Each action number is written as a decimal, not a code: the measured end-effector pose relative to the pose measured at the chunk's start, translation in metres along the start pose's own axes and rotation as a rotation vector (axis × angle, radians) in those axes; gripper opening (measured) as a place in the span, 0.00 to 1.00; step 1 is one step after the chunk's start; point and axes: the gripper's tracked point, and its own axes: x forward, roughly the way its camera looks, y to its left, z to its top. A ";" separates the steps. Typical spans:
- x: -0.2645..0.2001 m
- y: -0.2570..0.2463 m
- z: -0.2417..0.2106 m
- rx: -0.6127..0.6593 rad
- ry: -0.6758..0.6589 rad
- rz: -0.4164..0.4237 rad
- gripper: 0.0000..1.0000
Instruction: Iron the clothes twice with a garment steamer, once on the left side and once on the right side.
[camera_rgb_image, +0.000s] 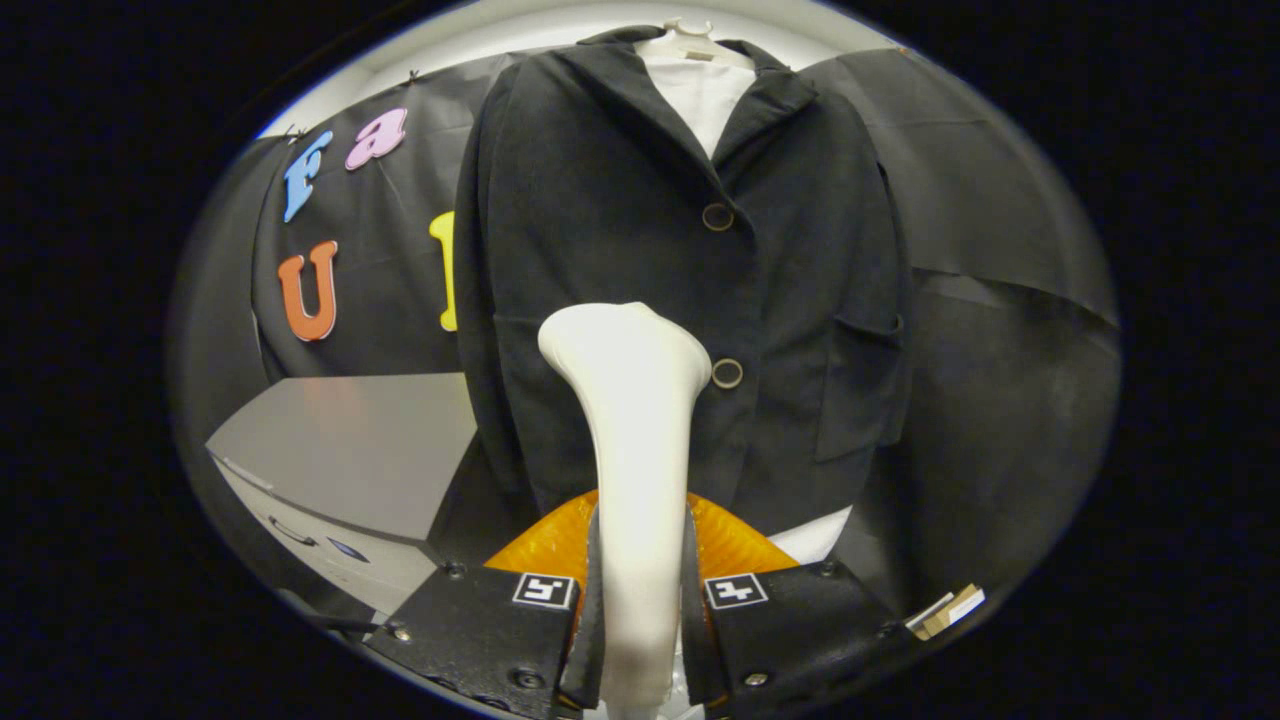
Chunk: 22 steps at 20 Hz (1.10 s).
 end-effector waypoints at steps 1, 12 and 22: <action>0.001 -0.001 -0.006 -0.002 0.009 -0.003 0.34; 0.017 -0.008 -0.078 0.008 0.142 -0.036 0.34; 0.027 -0.010 -0.135 0.000 0.252 -0.064 0.34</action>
